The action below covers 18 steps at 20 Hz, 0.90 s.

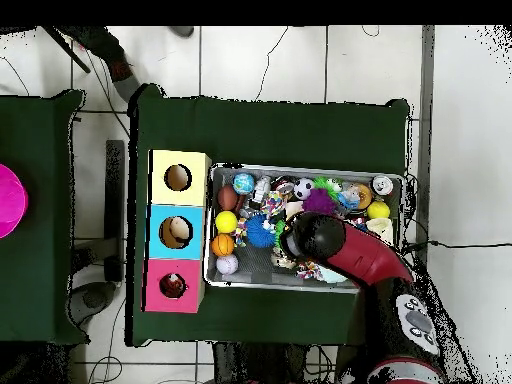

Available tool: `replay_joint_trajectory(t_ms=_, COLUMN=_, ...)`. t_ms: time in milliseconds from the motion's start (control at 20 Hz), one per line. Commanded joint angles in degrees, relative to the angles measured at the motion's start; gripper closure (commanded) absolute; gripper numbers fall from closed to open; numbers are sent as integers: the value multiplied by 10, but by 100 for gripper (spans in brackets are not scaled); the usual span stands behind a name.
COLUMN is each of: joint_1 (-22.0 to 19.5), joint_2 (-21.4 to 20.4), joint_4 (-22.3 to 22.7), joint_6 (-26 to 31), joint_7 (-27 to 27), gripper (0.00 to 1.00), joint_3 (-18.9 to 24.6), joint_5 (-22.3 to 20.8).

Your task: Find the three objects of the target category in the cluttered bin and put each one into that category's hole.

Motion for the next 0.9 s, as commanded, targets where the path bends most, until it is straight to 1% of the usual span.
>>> replay_joint_trajectory(t_ms=50, joint_1=18, joint_2=2, joint_4=70, joint_6=-18, joint_7=98, gripper=0, joint_3=37, joint_5=30)
replay_joint_trajectory(t_ms=200, joint_1=30, joint_2=10, joint_4=71, joint_6=-42, joint_7=107, gripper=0, joint_3=32, joint_5=31)
replay_joint_trajectory(t_ms=400, joint_1=32, joint_2=25, joint_4=67, joint_6=-102, joint_7=108, gripper=0, joint_3=25, joint_5=20)
replay_joint_trajectory(t_ms=600, joint_1=43, joint_2=46, joint_4=43, joint_6=-155, joint_7=103, gripper=0, joint_3=-1, joint_5=3)
replay_joint_trajectory(t_ms=700, joint_1=57, joint_2=57, joint_4=28, joint_6=-178, joint_7=101, gripper=0, joint_3=-22, joint_5=-4)
replay_joint_trajectory(t_ms=900, joint_1=69, joint_2=71, joint_4=9, joint_6=-206, joint_7=84, gripper=0, joint_3=-44, joint_5=-6)
